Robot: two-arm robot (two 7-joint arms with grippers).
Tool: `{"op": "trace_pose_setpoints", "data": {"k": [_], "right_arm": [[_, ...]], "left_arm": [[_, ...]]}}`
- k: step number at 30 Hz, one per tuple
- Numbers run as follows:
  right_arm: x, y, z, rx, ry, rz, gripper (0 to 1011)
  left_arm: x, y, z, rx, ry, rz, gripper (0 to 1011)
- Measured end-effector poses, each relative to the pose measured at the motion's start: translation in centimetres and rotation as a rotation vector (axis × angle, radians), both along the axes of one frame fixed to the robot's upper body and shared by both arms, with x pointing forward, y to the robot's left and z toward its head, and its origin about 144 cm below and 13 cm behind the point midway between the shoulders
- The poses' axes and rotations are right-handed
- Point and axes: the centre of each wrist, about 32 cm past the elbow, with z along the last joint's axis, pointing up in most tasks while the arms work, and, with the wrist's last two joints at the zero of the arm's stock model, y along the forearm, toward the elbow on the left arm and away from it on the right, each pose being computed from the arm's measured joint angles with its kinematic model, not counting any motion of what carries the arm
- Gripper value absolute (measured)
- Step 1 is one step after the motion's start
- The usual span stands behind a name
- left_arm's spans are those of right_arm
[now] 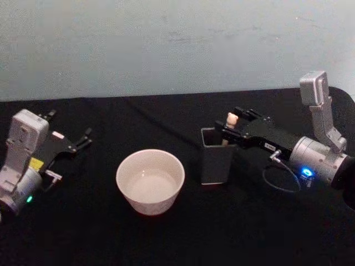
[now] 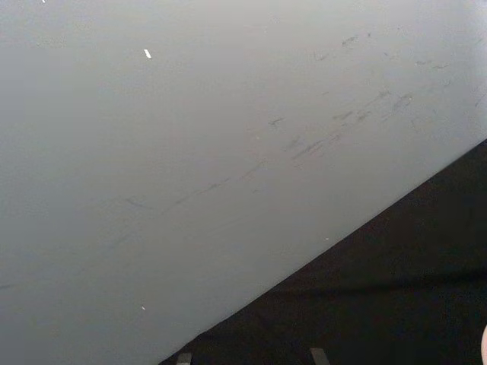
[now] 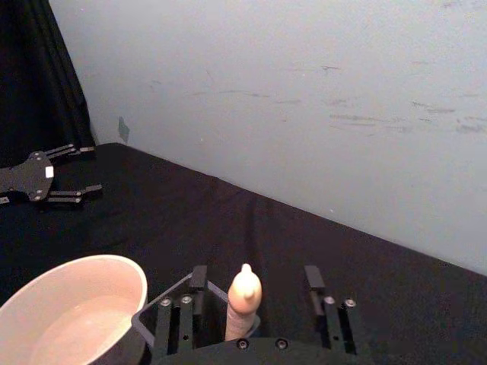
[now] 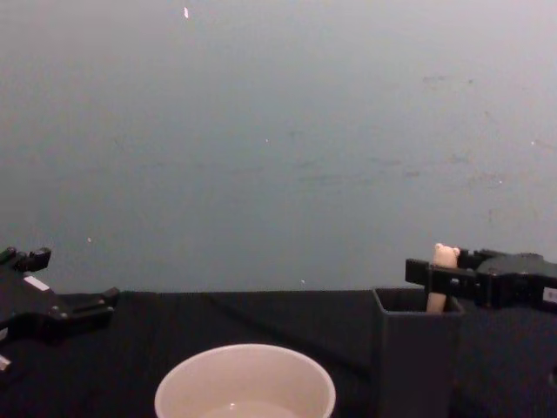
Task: Pick up the stirring spoon with one hand, stir inside the cup, then place it back in its original position.
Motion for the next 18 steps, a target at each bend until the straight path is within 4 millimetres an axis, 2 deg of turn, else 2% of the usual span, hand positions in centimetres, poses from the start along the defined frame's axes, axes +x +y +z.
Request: {"op": "trace_pose_setpoints", "data": {"k": [10, 18], "right_arm": [[-0.02, 0.00, -0.01, 0.001, 0.000, 0.000, 533], [-0.02, 0.00, -0.01, 0.002, 0.000, 0.000, 248]], "left_arm": [[0.00, 0.00, 0.00, 0.000, 0.000, 0.000, 1001], [0.00, 0.00, 0.00, 0.000, 0.000, 0.000, 1001]]}}
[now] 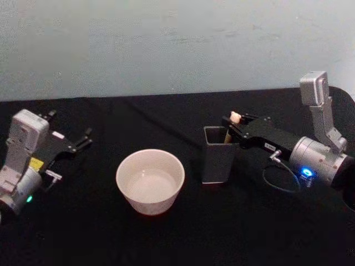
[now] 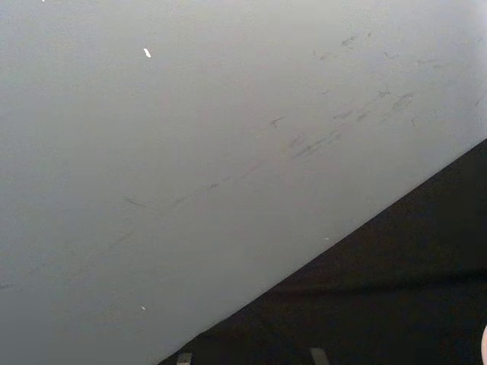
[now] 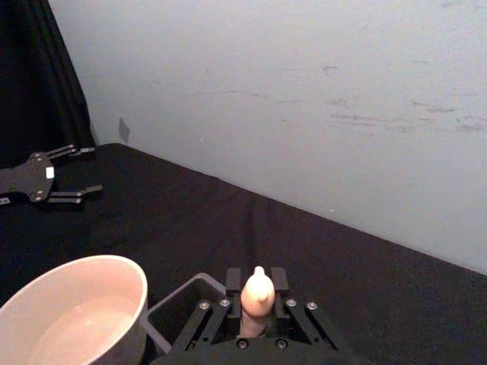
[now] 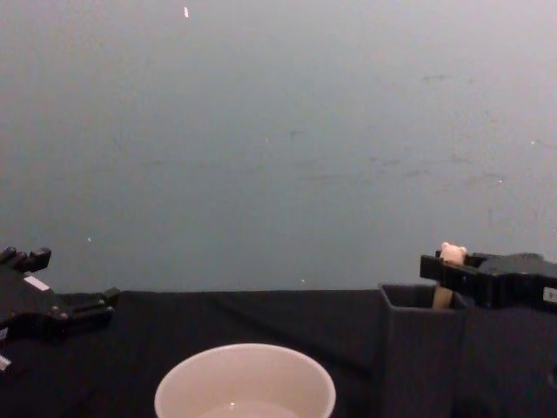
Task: Pick up the stirring spoon with one hand, stir inside the cup, then place it back in its original position.
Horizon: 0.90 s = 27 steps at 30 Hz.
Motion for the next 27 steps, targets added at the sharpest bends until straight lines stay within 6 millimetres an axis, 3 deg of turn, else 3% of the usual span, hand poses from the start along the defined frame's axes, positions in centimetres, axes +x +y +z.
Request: {"op": "trace_pose_setpoints", "data": {"k": [15, 27], "right_arm": [[-0.1, 0.2, 0.3, 0.001, -0.012, 0.020, 214], [0.1, 0.6, 1.8, -0.024, -0.102, 0.064, 214]], "left_arm": [[0.0, 0.0, 0.0, 0.000, 0.000, 0.000, 1001], [0.0, 0.0, 0.0, 0.000, 0.000, 0.000, 1001]]}}
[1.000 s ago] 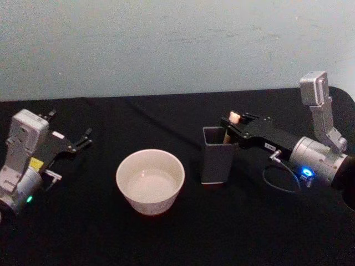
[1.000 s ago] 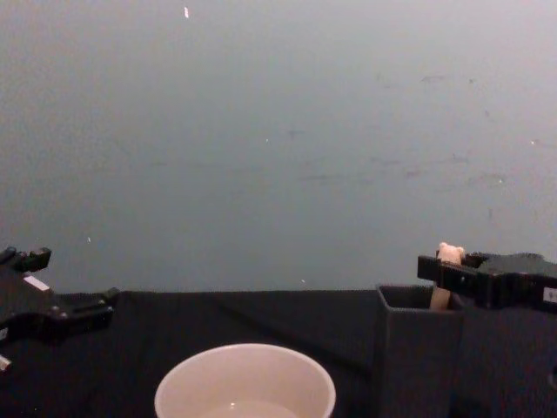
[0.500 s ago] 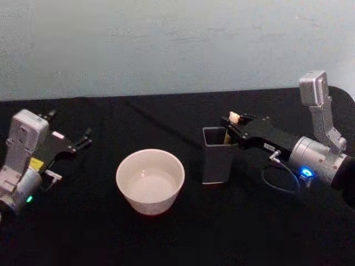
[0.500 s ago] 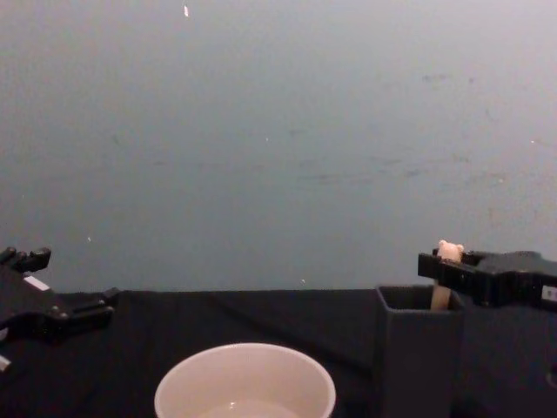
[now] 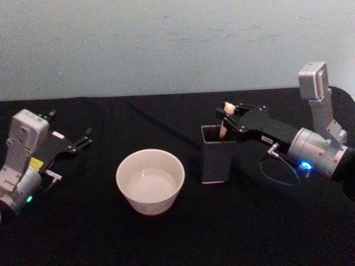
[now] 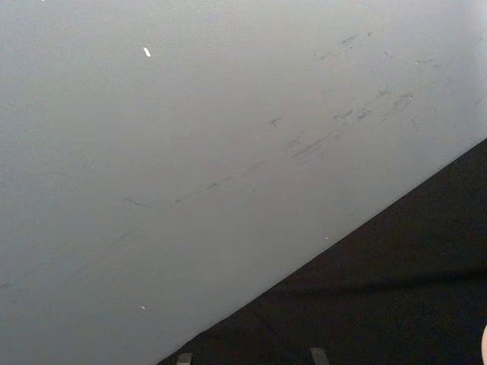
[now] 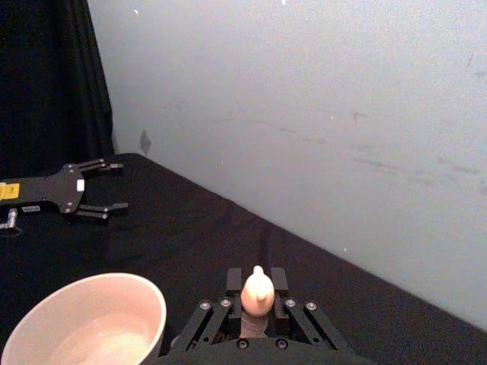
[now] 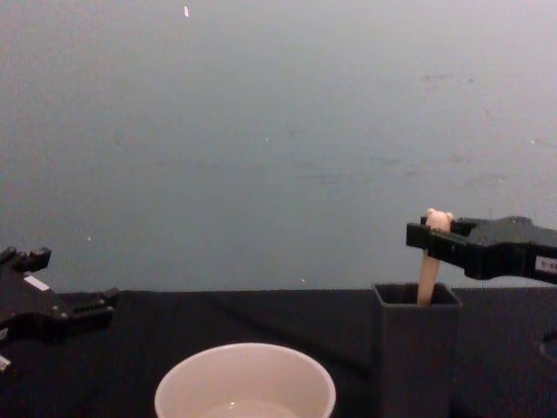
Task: Pick up the stirring spoon with one hand, stir inside the cup, then place it back in its original position.
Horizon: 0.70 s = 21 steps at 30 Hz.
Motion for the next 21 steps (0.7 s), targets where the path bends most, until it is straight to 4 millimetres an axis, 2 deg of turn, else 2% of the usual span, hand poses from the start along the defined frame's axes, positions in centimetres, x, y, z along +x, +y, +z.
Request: {"op": "trace_pose_setpoints", "data": {"k": [21], "right_arm": [[-0.2, -0.8, 3.6, 0.094, -0.158, -0.002, 214]], "left_arm": [[0.0, 0.0, 0.0, 0.000, 0.000, 0.000, 1001]]}}
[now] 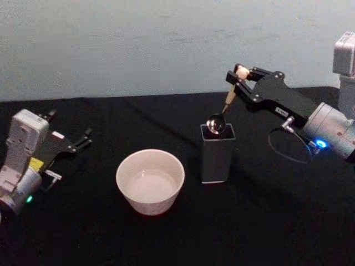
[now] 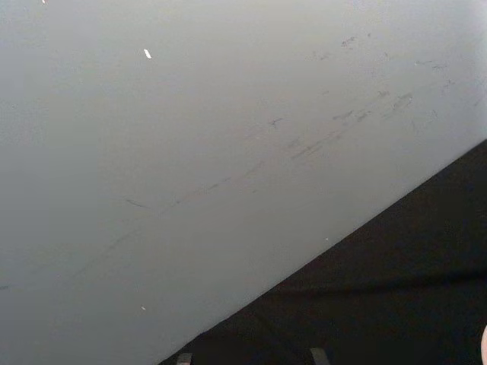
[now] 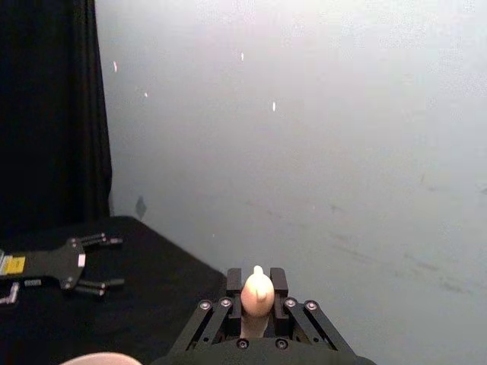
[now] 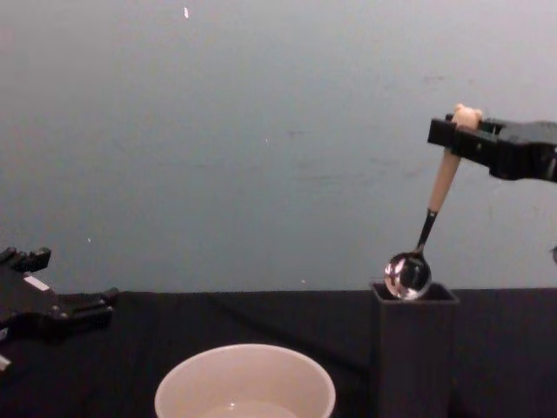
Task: Pick up the stirring spoon with one hand, stir inside the cup, then place it back in its original position.
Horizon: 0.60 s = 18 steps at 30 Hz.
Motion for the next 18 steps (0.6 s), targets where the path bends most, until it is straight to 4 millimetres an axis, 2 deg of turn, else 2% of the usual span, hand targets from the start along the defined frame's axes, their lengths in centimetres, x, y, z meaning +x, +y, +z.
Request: {"op": "trace_pose_setpoints", "data": {"k": [10, 18], "right_arm": [[0.4, 0.4, 0.8, 0.024, -0.050, 0.008, 214], [1.5, 1.9, 0.8, 0.021, -0.065, 0.054, 214]], "left_arm": [[0.0, 0.0, 0.0, 0.000, 0.000, 0.000, 1002], [0.0, 0.0, 0.0, 0.000, 0.000, 0.000, 1001]]}}
